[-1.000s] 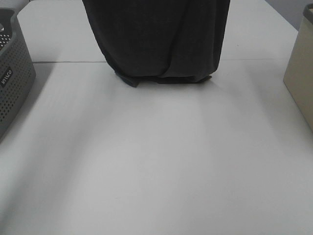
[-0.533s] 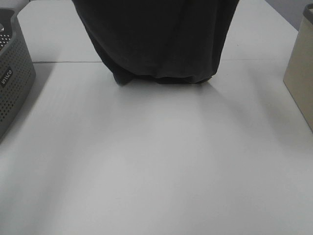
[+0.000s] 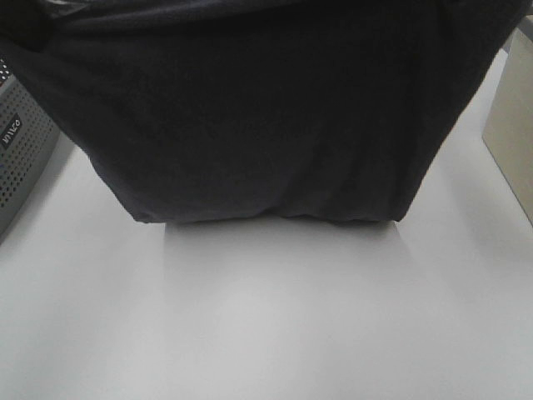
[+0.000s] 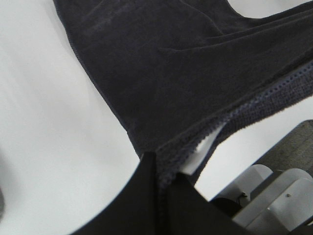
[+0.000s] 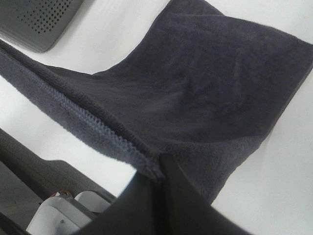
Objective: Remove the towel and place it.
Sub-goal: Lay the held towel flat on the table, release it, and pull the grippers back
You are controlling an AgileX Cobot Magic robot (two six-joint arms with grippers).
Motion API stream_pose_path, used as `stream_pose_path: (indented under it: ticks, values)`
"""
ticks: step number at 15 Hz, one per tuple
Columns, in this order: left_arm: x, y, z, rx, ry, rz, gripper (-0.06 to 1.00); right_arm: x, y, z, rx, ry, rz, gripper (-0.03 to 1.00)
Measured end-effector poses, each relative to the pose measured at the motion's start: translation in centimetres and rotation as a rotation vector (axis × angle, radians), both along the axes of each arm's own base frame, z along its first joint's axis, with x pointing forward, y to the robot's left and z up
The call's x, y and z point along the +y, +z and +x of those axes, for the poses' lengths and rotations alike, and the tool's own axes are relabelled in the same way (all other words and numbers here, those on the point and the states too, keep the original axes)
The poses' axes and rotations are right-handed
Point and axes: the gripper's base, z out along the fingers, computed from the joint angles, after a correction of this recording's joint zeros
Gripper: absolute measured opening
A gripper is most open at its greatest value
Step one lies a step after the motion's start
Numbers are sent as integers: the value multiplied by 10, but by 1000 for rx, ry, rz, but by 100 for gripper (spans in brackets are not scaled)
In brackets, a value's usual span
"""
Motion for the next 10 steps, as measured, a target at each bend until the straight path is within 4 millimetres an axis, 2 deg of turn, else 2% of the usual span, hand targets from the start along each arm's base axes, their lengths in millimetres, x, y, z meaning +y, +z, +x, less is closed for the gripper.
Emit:
stream_pose_path:
  ticks: [5,10]
  values:
    - [5,-35,-42,129,-3,-65,0,-11,-32,-41,86,-4,10,1]
    - [4,-71,-60,273,-2,-98,0,-15,-66,-59,197,-25,6,1]
